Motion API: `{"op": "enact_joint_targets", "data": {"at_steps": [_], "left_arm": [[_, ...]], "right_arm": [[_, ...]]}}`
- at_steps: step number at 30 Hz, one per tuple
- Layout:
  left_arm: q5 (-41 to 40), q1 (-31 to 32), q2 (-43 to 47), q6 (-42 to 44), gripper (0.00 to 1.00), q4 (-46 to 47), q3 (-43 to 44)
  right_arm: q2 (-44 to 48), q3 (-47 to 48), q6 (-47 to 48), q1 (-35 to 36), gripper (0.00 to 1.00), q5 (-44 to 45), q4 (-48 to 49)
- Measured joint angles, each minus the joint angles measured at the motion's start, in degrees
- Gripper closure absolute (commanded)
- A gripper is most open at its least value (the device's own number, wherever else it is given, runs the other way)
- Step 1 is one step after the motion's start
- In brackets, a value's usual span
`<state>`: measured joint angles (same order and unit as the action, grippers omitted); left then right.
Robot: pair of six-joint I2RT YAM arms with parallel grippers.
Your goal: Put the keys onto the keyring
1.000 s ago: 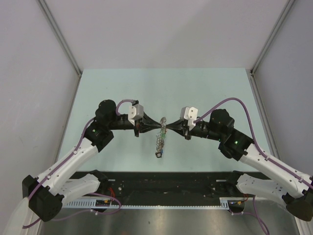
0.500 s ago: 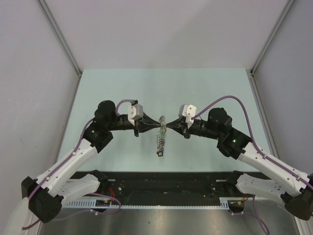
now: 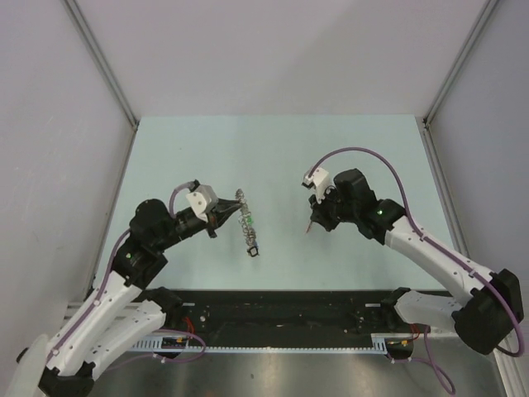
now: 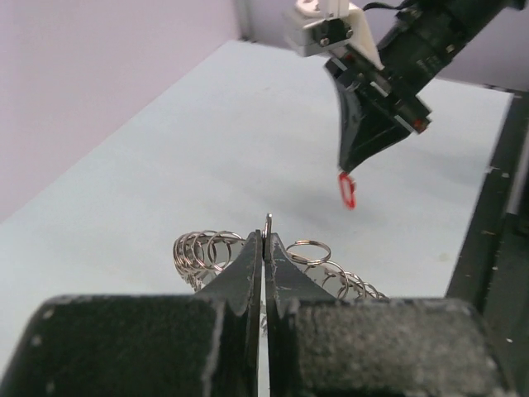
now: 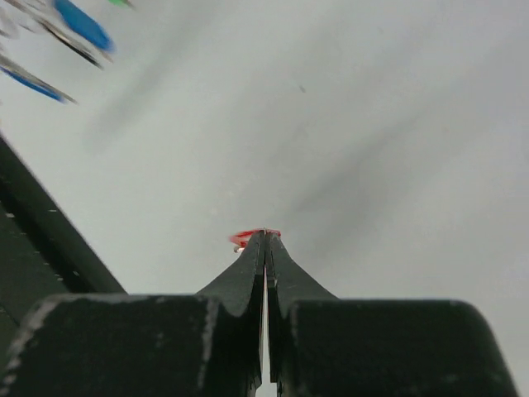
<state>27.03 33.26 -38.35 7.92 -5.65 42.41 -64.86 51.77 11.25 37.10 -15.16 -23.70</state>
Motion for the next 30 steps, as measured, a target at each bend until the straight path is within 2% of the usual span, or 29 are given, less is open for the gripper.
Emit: {"op": "enact_joint_targets", "data": {"at_steps": [7,13,22,30], "left_arm": [[-14.4,0.0,9.3,-0.1,1.00,-3.7,-5.4],[-22.0,0.0,16.1,-0.2,1.00,-5.4,-9.5],[-25.6,0.0,19.8,-0.4,1.00,-5.2,-10.6],[-25.8,0.0,20.9,-0.4,1.00,-5.2,-11.0]], "right_arm": [[-9.5,7.8,2.4,-2.3,1.00,10.3,-12.7],[-21.3,13.6,5.8,-1.9,1.00,14.3,-18.8],[-40.4,23.7,8.5,5.4,1.00,19.6,-23.6],[-52.1,33.5,9.9,10.1,1.00,21.0,-27.1]]}}
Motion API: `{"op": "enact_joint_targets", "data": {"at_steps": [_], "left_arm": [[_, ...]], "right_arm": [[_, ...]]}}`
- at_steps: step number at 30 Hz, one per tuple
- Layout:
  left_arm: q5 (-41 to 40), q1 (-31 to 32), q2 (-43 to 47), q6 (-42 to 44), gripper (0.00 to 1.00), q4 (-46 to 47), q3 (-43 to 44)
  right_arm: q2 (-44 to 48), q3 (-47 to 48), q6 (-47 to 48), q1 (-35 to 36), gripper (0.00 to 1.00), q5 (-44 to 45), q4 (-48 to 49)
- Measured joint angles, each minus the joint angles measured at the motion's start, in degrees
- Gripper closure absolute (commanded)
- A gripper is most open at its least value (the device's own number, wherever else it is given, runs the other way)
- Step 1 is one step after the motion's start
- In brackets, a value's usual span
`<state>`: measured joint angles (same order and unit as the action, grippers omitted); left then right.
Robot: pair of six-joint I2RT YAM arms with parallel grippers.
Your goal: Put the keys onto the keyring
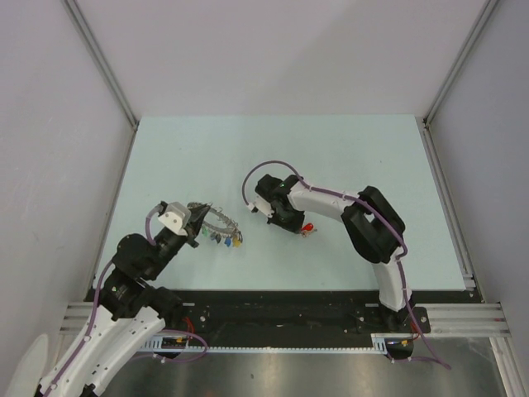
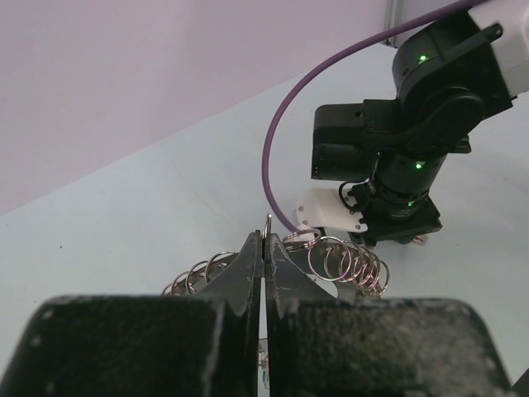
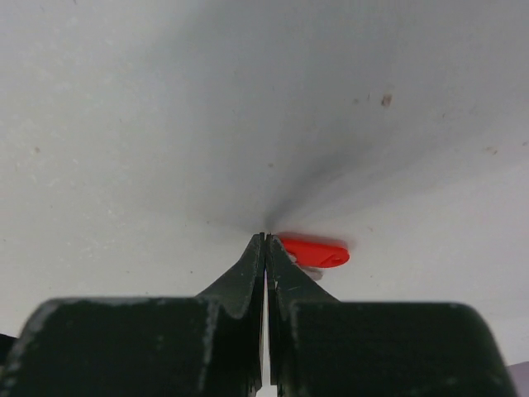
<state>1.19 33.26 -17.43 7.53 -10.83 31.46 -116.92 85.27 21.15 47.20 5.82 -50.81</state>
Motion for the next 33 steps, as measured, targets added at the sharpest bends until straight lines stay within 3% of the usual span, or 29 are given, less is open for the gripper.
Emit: {"op": "enact_joint_targets", "data": {"at_steps": [2,9,14,20,26,33], "left_arm": [[0.0,0.0,0.0,0.0,1.00,0.0,0.0],[0.0,0.0,0.7,0.0,1.00,0.1,-0.3],[0.0,0.0,0.9,0.0,1.00,0.2,-0.7],[0.0,0.0,0.9,0.0,1.00,0.4,-0.7],[0.5,0.0,0.9,0.0,1.00,0.4,-0.7],[0.5,0.0,0.9,0.0,1.00,0.4,-0.7]], "right_arm": [[-2.0,2.9,0.4,0.9,0.97,0.6,-1.5],[-5.3,7.3,0.8,2.1,0.72,0.8,-2.5],[-3.8,6.1,0.7,2.1,0.68,-0.1,-1.7],[8.5,-5.9,0.2,0.3,0.68,-3.9,4.0],[24.1,-22.1,-0.2,-5.6,0.68,-11.3,17.9],[28.7,-33.5,-1.0,-9.0,0.69,-16.1,32.9]]}}
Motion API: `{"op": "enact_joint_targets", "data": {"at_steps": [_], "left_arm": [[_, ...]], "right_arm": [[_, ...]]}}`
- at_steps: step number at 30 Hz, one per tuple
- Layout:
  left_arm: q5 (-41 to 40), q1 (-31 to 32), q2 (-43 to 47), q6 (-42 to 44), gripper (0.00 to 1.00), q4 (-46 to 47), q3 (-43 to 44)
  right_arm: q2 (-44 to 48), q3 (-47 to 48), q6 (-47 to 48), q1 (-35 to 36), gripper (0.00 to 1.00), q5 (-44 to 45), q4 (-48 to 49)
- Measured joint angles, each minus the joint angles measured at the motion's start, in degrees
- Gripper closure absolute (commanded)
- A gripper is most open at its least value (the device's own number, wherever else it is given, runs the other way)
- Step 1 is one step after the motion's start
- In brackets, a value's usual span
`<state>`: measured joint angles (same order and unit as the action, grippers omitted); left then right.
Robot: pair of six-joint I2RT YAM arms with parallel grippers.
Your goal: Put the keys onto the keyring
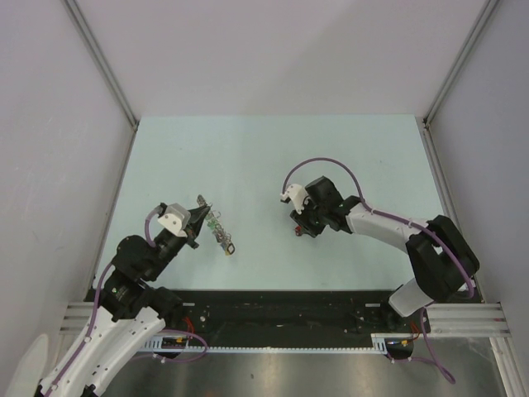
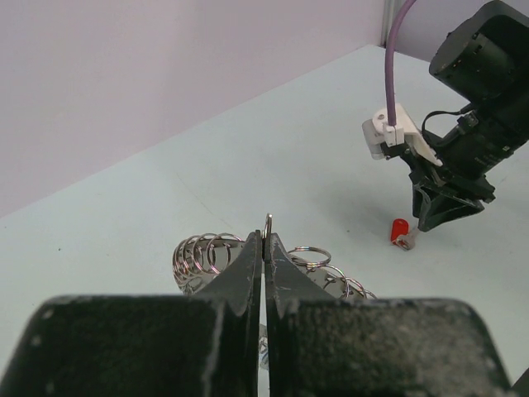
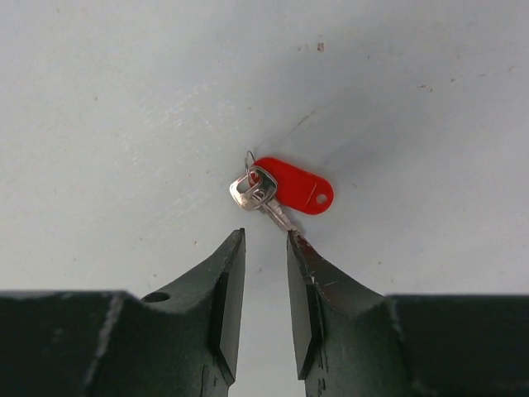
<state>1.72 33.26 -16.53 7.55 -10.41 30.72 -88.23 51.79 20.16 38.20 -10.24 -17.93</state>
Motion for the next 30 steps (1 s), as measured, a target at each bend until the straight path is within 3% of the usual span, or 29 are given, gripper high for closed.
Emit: {"op": "enact_joint_targets", "data": {"at_steps": [11,30], "left_arm": [[0.0,0.0,0.0,0.0,1.00,0.0,0.0],[0.2,0.0,0.0,0.0,1.00,0.0,-0.1]], "right_arm": [[-3.3,-1.0,0.0,0.3,0.73,-1.6,8.9],[-6.7,-1.0,1.2,1.1,0.74,-0.7,7.9]]}}
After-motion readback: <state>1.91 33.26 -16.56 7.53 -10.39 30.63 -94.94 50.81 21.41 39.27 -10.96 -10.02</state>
